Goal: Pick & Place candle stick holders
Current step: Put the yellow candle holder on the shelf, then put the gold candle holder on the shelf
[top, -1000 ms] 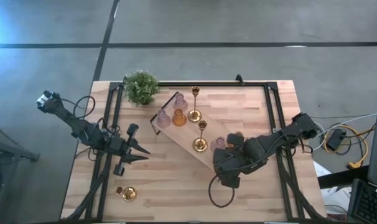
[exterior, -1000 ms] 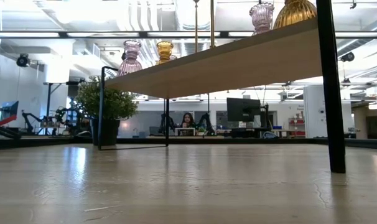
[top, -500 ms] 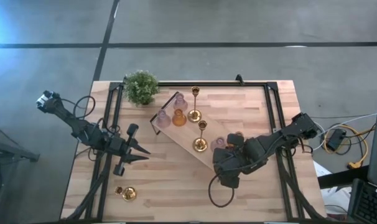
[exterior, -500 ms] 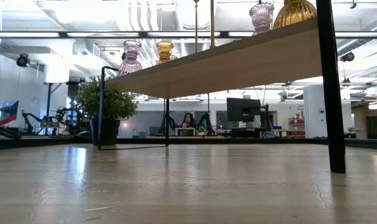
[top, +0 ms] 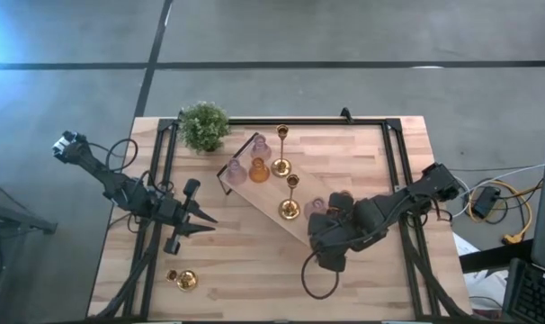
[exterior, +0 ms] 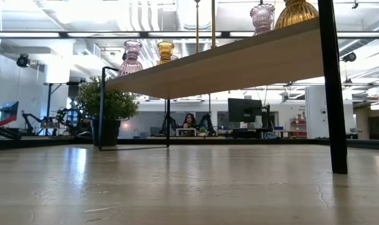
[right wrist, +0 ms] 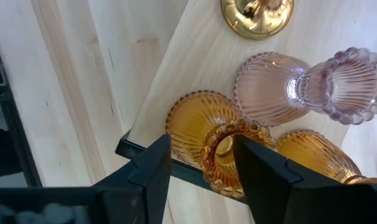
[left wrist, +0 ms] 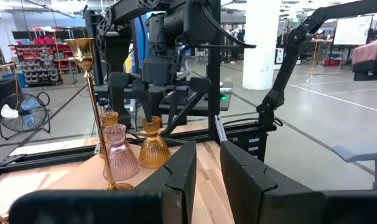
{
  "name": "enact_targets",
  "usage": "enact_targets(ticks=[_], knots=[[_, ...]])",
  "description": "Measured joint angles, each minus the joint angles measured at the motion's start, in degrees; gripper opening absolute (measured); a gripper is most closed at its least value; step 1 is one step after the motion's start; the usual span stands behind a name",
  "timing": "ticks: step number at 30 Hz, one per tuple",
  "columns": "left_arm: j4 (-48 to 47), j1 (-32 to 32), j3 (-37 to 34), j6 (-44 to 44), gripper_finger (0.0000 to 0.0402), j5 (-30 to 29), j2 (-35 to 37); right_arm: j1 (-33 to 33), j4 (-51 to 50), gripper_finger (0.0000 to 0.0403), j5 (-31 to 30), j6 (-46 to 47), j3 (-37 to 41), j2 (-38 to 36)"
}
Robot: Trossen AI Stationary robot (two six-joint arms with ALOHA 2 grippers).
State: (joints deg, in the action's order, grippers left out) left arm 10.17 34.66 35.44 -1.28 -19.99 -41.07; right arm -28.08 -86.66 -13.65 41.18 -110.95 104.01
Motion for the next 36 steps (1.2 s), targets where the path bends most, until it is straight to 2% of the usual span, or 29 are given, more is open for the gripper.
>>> enact_targets(ticks=[10,18,22,26,29,32,34,36], knots=[[0.11,0.01,0.00,-0.01,0.0078,0.00,-0.01,-0.04,-0.29,0.0172,0.00,0.40,-5.17,-0.07],[0.08,-0.01,0.00,-0.01,0.0078,0.00,-0.01,-0.32,-3.40,0.0171,0.37,2.04,-13.77,-0.13],[0.02,0.01,0.00,0.00,0.0078,0.00,-0.01,-1.30,-1.43,0.0170,3.34,2.03,-18.65,-0.17],[-0.62,0.01,0.00,-0.02,0.0078,0.00,0.01,-4.33,3.42,0.0154,3.85,-0.58,-22.32,-0.18],[-1.59,0.00,0.00,-0.02,0.0078,0.00,0.03,-9.39,6.67,0.0128,-1.26,-5.73,-23.32,-0.39],[-2.25,0.01,0.00,-0.02,0.0078,0.00,0.03,-16.67,6.06,0.0093,-13.34,-10.28,-23.21,-0.42],[-2.23,0.01,0.00,-0.05,0.0078,0.00,0.03,-21.00,4.18,0.0065,-19.79,-10.40,-22.86,-0.44],[-2.22,0.01,0.00,-0.13,0.0078,0.00,0.08,-24.17,3.62,0.0033,-22.78,-8.11,-22.45,-0.52]])
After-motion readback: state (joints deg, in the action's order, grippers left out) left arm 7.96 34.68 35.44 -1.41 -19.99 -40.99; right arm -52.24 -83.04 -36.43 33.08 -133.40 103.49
